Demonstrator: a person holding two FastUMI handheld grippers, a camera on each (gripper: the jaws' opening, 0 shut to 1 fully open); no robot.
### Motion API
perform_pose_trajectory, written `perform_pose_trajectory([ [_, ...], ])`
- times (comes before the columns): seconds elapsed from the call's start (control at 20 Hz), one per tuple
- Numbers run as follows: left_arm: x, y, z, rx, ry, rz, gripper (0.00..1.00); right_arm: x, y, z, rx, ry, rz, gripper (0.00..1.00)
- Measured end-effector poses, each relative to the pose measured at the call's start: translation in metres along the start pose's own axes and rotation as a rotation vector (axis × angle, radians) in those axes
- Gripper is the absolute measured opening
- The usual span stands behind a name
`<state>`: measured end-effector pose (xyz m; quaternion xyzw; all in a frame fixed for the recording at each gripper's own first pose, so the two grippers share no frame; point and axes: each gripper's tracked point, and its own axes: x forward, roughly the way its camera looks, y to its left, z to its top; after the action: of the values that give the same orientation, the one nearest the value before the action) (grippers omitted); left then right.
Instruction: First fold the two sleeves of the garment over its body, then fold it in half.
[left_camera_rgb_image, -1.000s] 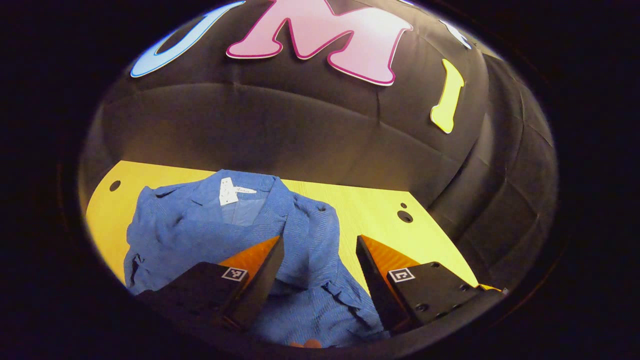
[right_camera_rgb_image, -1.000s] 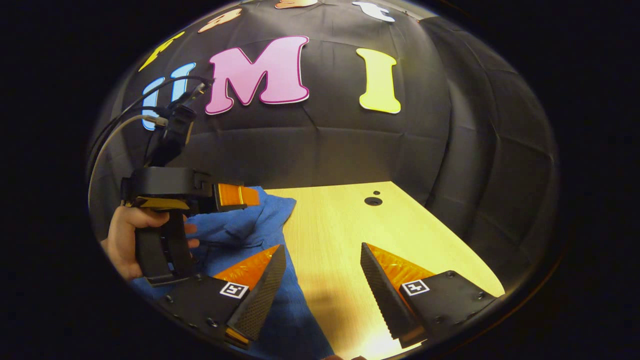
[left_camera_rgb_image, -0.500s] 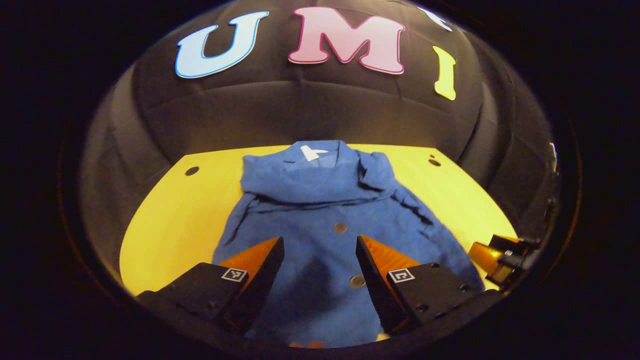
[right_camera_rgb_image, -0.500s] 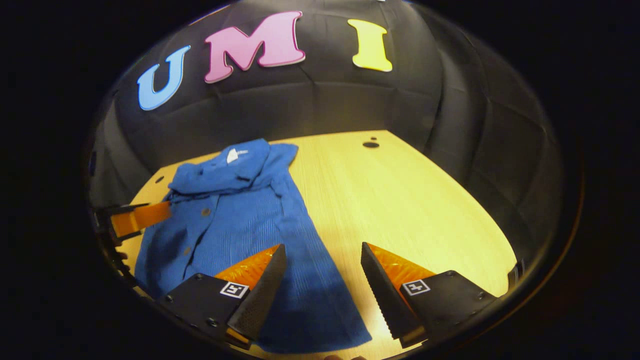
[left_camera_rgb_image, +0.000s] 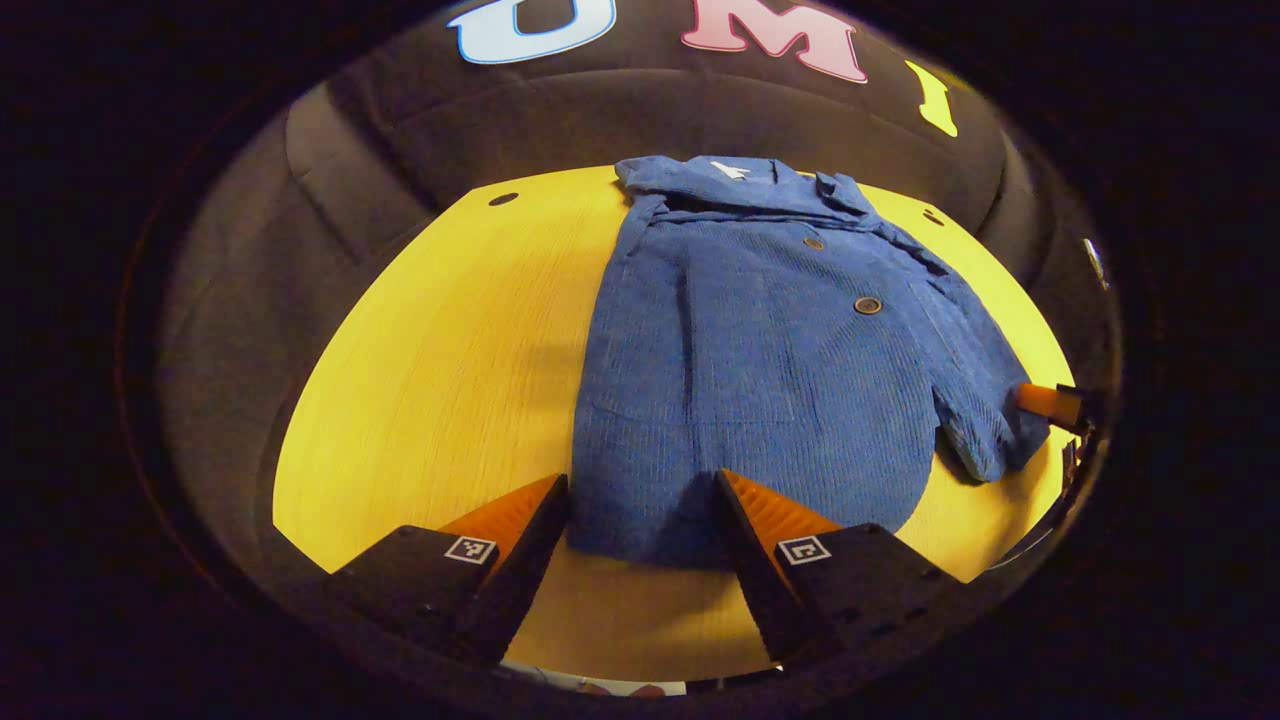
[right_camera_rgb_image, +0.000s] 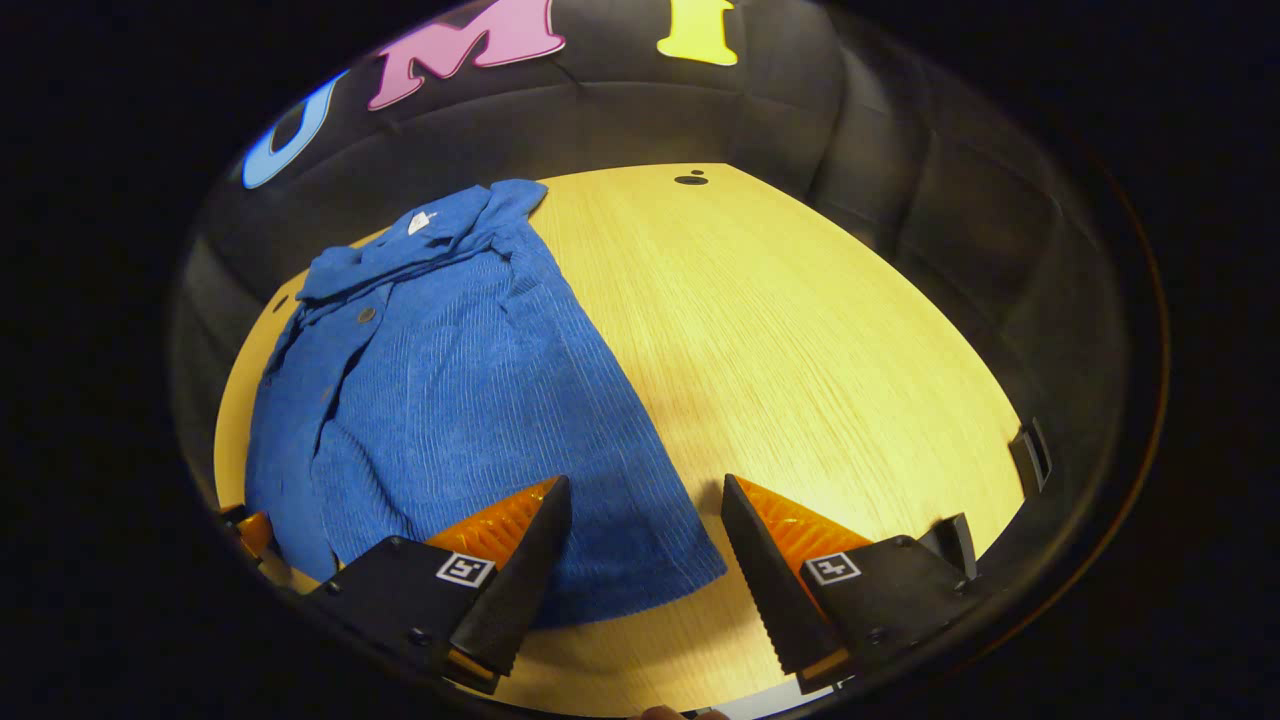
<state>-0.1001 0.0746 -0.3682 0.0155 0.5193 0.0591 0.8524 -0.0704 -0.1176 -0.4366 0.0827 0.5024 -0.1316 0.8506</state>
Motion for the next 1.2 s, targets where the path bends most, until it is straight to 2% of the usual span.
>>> perform_pose_trajectory([
  [0.1,0.000,0.000,-0.002,-0.036,-0.001,-0.020,0.85,-0.004,0.001,-0.004,-0.021,0.014,0.001,0.97],
  [0.25,-0.002,0.000,0.000,-0.017,-0.014,-0.033,0.84,-0.001,0.013,-0.004,-0.036,0.032,0.027,0.96],
  [0.3,0.000,-0.002,0.002,-0.011,-0.016,-0.037,0.83,-0.001,0.014,-0.002,-0.050,0.022,0.029,0.75],
  [0.35,0.001,-0.006,0.004,-0.018,-0.023,-0.042,0.71,0.000,0.021,-0.003,-0.059,0.032,0.056,0.54],
  [0.45,0.007,-0.010,0.005,-0.040,-0.044,-0.049,0.46,0.001,0.030,-0.002,-0.060,0.035,0.076,0.26],
  [0.5,0.006,-0.011,0.008,-0.063,-0.054,-0.057,0.30,0.001,0.030,-0.004,-0.067,0.037,0.075,0.07],
  [0.55,0.006,-0.017,0.012,-0.075,-0.063,-0.078,0.13,0.000,0.031,-0.003,-0.077,0.032,0.083,0.09],
  [0.6,0.006,-0.024,0.010,-0.067,-0.070,-0.106,0.07,-0.004,0.035,-0.003,-0.078,0.032,0.105,0.08],
  [0.65,0.007,-0.025,0.012,-0.062,-0.077,-0.108,0.06,-0.001,0.038,0.000,-0.087,0.029,0.150,0.02],
  [0.7,0.008,-0.027,0.013,-0.078,-0.073,-0.117,0.00,0.000,0.039,-0.003,-0.099,0.040,0.173,0.02],
  [0.75,0.009,-0.033,0.016,-0.082,-0.078,-0.145,0.00,0.002,0.039,-0.002,-0.099,0.040,0.186,0.01],
  [0.9,0.009,-0.032,0.015,-0.080,-0.059,-0.130,0.00,-0.001,0.039,0.002,-0.061,0.050,0.196,0.01],
  [1.2,-0.023,-0.044,0.037,-0.077,-0.086,-0.172,0.00,-0.018,0.051,0.048,-0.046,-0.031,0.235,0.01],
])
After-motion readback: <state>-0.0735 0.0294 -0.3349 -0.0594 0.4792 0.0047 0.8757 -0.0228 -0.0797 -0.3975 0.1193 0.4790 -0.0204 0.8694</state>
